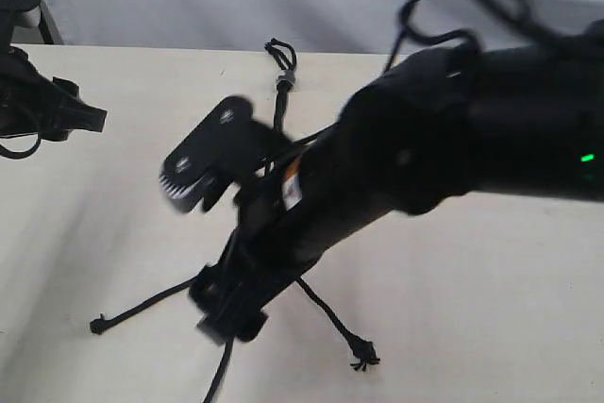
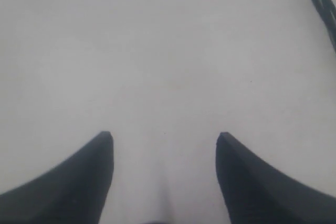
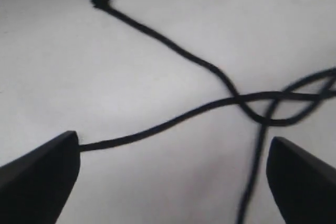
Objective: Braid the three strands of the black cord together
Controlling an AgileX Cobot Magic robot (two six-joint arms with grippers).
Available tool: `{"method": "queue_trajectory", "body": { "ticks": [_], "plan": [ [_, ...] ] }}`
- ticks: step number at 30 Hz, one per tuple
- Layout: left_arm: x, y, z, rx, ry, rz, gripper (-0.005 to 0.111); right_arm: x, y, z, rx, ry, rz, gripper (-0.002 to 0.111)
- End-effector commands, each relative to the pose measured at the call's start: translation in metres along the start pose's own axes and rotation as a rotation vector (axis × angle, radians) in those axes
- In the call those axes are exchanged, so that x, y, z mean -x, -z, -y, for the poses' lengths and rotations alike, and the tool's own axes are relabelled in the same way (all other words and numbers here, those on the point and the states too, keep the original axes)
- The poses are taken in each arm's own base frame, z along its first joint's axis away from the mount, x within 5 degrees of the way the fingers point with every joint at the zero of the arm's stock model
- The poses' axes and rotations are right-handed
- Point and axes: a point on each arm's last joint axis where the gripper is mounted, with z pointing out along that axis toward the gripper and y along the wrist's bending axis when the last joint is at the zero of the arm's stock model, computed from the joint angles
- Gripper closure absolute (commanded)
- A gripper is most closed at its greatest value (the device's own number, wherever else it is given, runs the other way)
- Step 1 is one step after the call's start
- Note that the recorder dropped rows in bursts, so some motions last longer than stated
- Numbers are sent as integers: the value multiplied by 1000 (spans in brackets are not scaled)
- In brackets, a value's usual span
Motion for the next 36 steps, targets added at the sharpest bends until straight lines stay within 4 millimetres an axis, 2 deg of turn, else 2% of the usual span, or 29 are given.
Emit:
{"method": "queue_trajectory", "body": {
  "ticks": [1,7,17,19,21,25,28,31,36],
  "plan": [
    [1,2,-2,1,15,23,51,17,-33,-23,50,-23,-100,24],
    [1,2,-2,2,15,19,51,18,-71,-25,59,-119,-239,24],
    [1,2,-2,0,13,27,51,-1,-112,-26,33,-191,-349,26],
    [1,2,-2,0,13,27,51,-4,-117,-26,34,-189,-366,36],
    [1,2,-2,0,13,27,51,-4,-118,-26,38,-170,-370,54],
    [1,2,-2,0,13,27,51,2,-106,-26,52,-82,-333,109],
    [1,2,-2,0,13,27,51,9,-90,-22,35,14,-299,108],
    [1,2,-2,0,13,27,51,11,-78,-11,-60,185,-311,108],
    [1,2,-2,0,13,25,51,9,-77,3,-184,381,-365,108]
  ]
}}
